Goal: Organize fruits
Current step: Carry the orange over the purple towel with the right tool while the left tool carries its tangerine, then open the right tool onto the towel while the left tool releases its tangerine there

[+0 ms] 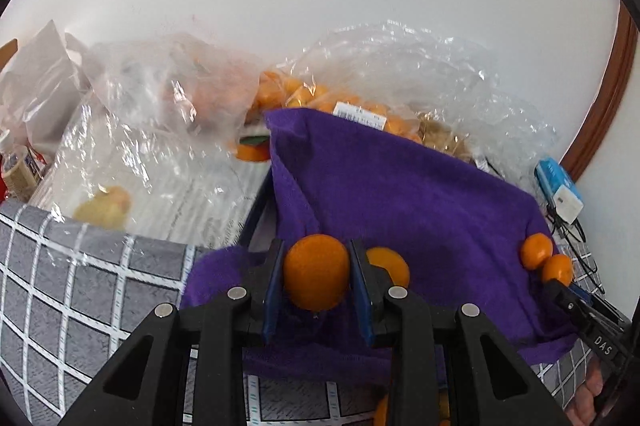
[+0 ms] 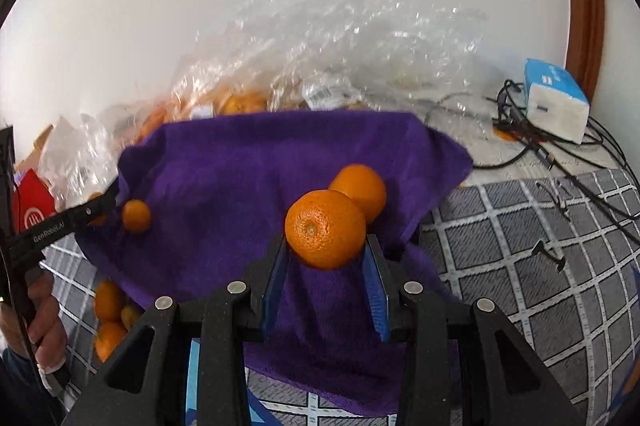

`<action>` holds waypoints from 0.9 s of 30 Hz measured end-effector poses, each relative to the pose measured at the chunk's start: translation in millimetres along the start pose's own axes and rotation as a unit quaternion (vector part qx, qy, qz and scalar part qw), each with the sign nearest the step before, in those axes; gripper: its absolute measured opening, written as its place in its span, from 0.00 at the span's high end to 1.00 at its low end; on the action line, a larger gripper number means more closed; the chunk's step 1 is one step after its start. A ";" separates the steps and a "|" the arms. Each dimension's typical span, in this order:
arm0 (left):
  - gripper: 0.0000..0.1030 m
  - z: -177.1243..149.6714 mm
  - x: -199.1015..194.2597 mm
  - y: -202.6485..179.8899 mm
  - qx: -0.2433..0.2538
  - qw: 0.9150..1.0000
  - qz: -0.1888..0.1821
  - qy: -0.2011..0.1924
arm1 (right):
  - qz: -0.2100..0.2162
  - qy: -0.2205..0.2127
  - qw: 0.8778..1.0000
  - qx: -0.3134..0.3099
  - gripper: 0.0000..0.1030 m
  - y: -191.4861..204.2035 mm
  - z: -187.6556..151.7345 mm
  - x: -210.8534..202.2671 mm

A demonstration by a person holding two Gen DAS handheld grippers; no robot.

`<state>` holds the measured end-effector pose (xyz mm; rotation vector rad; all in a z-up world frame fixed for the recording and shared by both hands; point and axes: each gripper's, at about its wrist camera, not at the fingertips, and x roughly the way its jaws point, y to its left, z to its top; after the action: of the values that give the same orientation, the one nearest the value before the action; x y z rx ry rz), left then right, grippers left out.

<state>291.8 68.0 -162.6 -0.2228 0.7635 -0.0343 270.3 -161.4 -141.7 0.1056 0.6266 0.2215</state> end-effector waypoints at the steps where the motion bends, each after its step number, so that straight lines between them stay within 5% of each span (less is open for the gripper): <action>1: 0.71 -0.6 2.3 -0.1 0.001 1.000 0.002 0.003 | -0.004 0.004 1.000 -0.004 0.64 0.6 -0.8 2.8; 13: 0.71 -5.2 0.6 -3.9 0.010 1.000 0.015 -0.010 | -0.036 0.008 0.998 -0.042 0.61 12.8 -10.4 8.2; 17: 0.70 -4.2 -1.7 0.4 0.001 1.000 -0.002 -0.009 | -0.044 -0.003 0.998 -0.051 0.43 16.1 -11.2 2.8; 22: 0.51 -2.4 -8.0 5.8 -0.014 0.999 -0.028 -0.025 | -0.062 -0.024 0.996 -0.054 0.37 19.1 -10.2 -5.6; 27: 0.51 -1.9 -19.2 9.7 -0.028 0.998 -0.026 -0.058 | -0.077 -0.039 0.994 -0.068 0.37 24.4 -9.4 -12.4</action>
<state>276.2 79.2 -152.9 -0.2956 0.6439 -0.0495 250.7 -140.4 -138.2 -0.0644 0.5381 0.1095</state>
